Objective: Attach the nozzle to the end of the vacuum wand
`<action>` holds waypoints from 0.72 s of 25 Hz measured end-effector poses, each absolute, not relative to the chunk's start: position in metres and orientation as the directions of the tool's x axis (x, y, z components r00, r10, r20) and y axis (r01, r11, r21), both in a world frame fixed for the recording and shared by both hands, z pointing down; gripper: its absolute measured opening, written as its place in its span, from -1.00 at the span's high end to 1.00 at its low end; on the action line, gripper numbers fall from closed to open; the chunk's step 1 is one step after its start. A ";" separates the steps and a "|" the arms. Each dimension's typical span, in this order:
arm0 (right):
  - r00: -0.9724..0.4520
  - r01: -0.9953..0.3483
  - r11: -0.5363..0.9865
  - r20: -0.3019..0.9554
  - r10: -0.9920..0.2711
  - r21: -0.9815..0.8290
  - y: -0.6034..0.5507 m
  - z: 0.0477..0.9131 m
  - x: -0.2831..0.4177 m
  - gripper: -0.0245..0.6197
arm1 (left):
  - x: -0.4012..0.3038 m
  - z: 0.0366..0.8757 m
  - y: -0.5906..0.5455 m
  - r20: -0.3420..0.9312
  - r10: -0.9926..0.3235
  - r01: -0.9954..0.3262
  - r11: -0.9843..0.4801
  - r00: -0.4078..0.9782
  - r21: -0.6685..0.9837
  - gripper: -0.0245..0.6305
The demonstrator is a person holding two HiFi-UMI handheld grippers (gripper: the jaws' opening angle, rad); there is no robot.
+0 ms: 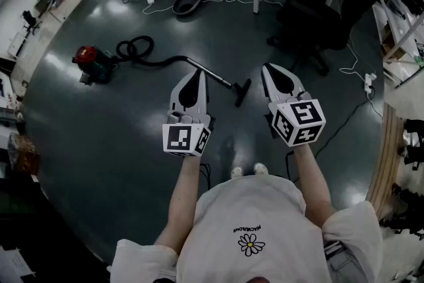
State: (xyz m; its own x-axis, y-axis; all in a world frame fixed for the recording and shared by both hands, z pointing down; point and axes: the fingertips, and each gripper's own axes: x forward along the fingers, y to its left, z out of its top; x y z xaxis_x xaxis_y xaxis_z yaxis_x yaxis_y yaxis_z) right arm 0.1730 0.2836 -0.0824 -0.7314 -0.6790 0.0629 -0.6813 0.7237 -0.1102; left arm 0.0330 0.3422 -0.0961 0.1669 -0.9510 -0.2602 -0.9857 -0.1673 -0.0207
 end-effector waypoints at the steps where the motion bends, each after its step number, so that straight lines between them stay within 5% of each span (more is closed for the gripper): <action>1: -0.734 -0.678 0.726 0.062 -0.676 -0.114 0.285 -0.082 0.169 0.91 | 0.030 -0.097 0.344 -0.260 -0.951 -0.986 -0.167 0.168 -0.024 0.92; 18: -0.701 -0.713 0.684 0.167 -0.693 -0.156 0.267 -0.030 0.131 0.91 | -0.038 -0.048 0.318 -0.185 -0.965 -0.981 -0.192 0.184 0.029 0.92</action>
State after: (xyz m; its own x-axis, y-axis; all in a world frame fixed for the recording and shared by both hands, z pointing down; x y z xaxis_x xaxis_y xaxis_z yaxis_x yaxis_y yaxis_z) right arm 0.1310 0.2670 -0.0303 -0.7014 -0.6931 0.1666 -0.7128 0.6838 -0.1559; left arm -0.0384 0.3175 -0.0476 0.1836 -0.9654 -0.1854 -0.9810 -0.1921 0.0287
